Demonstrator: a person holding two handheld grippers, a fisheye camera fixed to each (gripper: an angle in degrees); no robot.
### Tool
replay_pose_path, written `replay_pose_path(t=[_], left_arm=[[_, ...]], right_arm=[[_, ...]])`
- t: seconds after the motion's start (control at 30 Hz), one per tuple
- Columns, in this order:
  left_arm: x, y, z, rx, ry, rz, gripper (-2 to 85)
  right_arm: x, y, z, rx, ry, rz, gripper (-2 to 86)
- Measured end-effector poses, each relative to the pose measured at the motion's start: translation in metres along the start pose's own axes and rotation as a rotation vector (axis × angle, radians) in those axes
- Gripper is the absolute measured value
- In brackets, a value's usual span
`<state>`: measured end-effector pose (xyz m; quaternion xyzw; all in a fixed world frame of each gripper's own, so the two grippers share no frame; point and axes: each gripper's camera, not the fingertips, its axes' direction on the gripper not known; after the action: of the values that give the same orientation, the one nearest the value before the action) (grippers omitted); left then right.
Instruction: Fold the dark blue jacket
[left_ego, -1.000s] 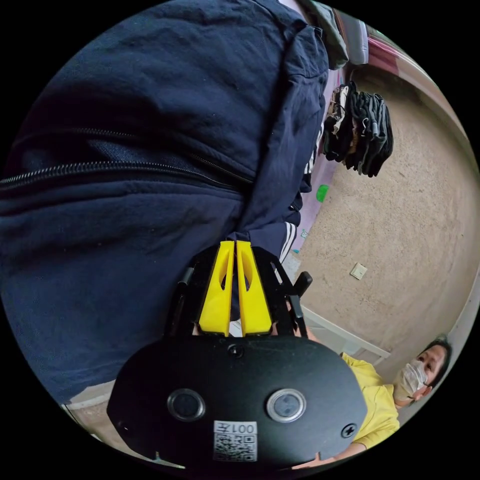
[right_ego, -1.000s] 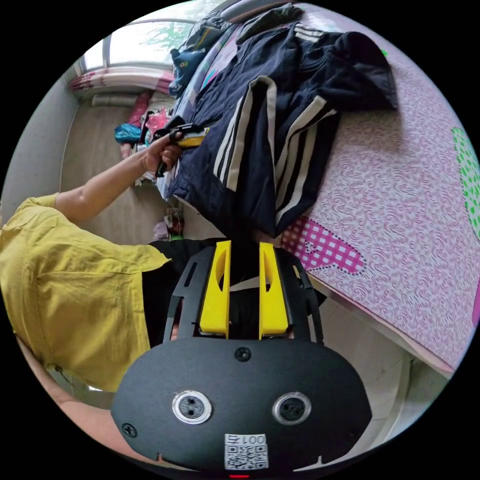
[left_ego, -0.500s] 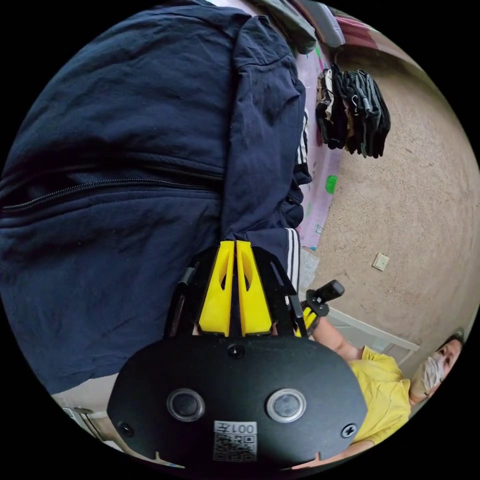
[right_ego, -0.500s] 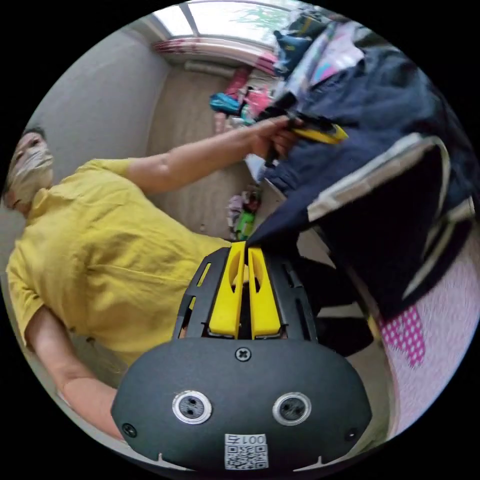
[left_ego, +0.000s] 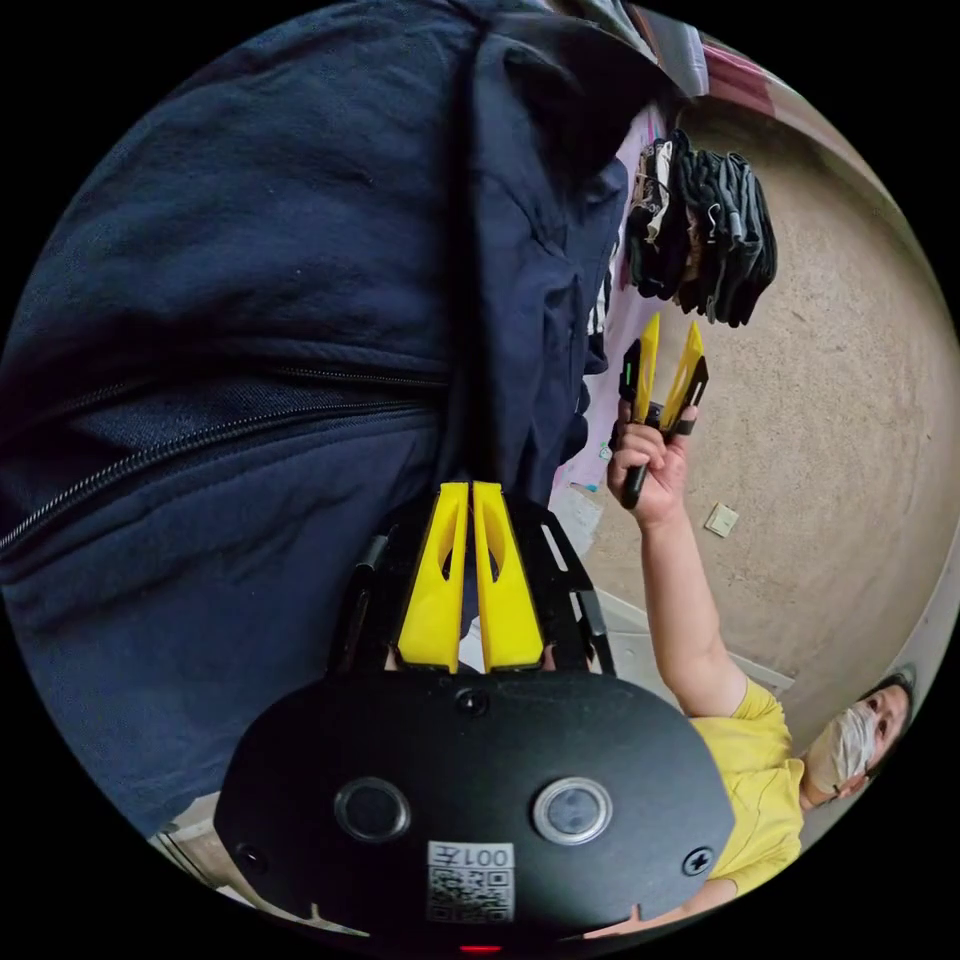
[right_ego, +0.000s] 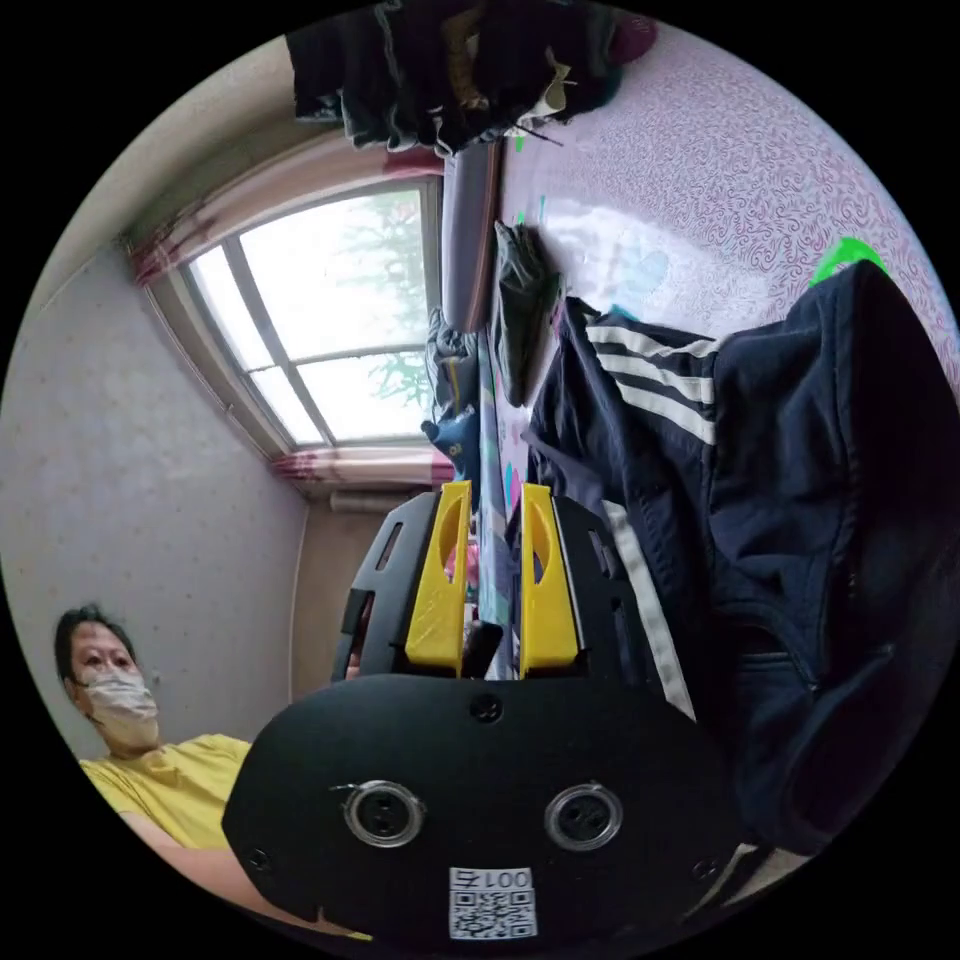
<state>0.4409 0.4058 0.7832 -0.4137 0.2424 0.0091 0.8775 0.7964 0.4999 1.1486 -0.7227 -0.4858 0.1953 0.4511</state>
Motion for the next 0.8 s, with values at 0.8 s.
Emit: replay_pose_path(t=[0.8], left_arm=[[0.011, 0.061, -0.083, 0.208, -0.037, 0.266, 2.9]], right_arm=[[-0.104, -0.034, 0.142, -0.522, 0.532, -0.606, 3.6]])
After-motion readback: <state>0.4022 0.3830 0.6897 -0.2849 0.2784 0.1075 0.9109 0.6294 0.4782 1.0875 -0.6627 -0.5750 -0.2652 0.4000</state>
